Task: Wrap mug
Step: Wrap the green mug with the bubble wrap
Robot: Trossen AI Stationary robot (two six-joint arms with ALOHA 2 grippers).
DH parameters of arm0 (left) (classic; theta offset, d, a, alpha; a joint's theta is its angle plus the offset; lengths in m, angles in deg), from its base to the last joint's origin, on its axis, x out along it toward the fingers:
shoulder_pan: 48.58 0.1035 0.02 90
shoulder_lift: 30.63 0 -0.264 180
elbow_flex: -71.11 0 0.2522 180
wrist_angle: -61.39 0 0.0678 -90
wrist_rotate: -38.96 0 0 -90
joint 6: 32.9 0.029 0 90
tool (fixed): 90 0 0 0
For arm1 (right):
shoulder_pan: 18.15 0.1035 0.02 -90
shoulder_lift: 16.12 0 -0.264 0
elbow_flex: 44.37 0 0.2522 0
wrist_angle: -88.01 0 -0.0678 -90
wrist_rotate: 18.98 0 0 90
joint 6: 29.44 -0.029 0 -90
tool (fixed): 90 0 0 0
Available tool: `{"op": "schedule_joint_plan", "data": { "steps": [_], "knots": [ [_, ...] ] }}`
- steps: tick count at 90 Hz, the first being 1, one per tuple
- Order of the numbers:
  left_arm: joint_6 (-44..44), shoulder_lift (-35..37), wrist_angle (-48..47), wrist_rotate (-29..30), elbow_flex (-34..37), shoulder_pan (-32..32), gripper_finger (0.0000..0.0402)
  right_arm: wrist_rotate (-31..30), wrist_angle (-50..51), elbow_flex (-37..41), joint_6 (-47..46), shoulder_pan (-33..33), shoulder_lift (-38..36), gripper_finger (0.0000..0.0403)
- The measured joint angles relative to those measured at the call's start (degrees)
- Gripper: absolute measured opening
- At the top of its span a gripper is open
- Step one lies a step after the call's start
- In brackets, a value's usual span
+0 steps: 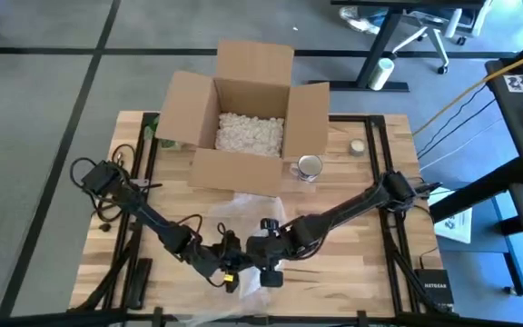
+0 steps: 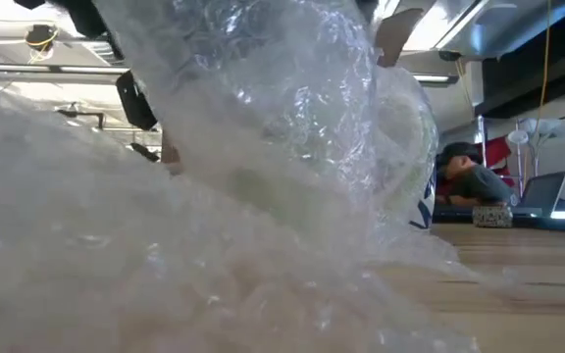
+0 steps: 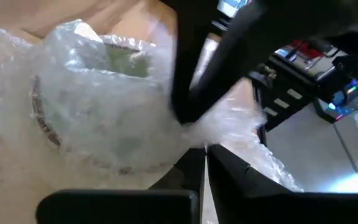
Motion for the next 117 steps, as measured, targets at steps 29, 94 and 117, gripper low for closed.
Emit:
{"op": "schedule_joint_plan", "data": {
  "steps": [29, 94, 117],
  "knots": [
    [1.3, 4.6, -1.1, 1.4, 0.0, -3.9, 0.0000, 1.1, 3.1, 0.1, -1.0, -1.8, 0.5, 0.0000],
    [-14.9, 3.4, -22.7, 6.2, -0.1, -8.3, 0.0000, 13.4, 0.2, -0.8, -1.0, -4.5, 5.9, 0.0000],
    [-3.5, 1.3, -6.0, 0.7, -0.1, -7.2, 0.0000, 12.3, 0.9, -2.6, -0.9, -4.8, 5.9, 0.0000]
  ]
}}
